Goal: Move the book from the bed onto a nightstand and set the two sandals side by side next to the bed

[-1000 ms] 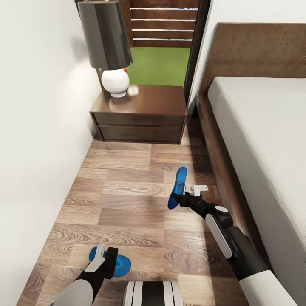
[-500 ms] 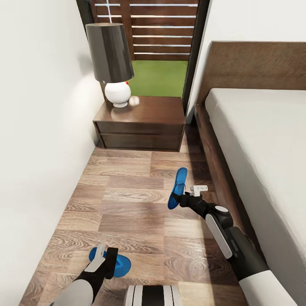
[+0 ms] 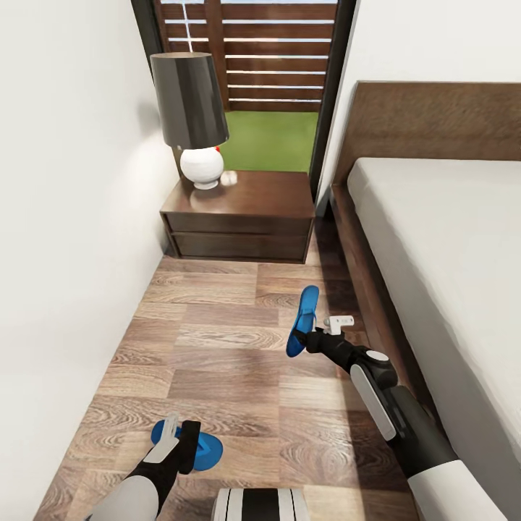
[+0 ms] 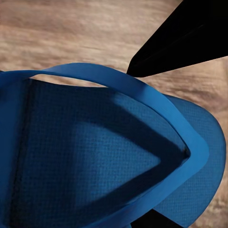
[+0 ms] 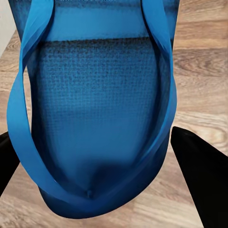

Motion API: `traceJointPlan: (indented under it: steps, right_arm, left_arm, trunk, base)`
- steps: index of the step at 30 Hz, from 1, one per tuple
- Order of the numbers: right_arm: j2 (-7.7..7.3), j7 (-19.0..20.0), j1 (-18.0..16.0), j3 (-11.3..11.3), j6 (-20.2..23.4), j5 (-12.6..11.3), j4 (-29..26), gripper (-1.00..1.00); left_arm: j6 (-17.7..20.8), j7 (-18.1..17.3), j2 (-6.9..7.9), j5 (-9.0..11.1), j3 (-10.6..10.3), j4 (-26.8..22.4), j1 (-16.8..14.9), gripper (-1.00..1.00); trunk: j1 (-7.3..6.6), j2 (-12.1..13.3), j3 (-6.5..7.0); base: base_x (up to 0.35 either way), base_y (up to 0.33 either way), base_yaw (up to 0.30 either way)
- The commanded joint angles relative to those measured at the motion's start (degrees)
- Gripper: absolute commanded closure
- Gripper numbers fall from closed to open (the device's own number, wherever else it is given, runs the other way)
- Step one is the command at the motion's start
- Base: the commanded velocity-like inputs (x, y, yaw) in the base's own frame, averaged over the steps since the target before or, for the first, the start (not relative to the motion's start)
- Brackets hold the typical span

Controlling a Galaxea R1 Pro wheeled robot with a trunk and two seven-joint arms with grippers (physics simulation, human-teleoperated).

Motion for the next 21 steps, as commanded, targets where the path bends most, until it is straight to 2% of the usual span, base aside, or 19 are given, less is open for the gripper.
traceJointPlan:
  steps: [1, 21]
  right_arm:
    - [-0.04, 0.0, 0.0, 0.0, 0.2, -0.1, 0.0, 1.00]
    - [-0.04, 0.0, -0.1, 0.0, 0.2, -0.1, -0.1, 1.00]
  left_arm:
    - [0.3, 0.3, -0.05, 0.5, 0.0, -0.2, 0.0, 1.00]
    - [0.3, 0.3, -0.05, 0.4, -0.1, -0.4, 0.0, 1.00]
  trunk:
    - [-0.01, 0.0, -0.04]
    - [-0.01, 0.0, -0.04]
  base:
    - [0.000, 0.000, 0.000]
    - [0.000, 0.000, 0.000]
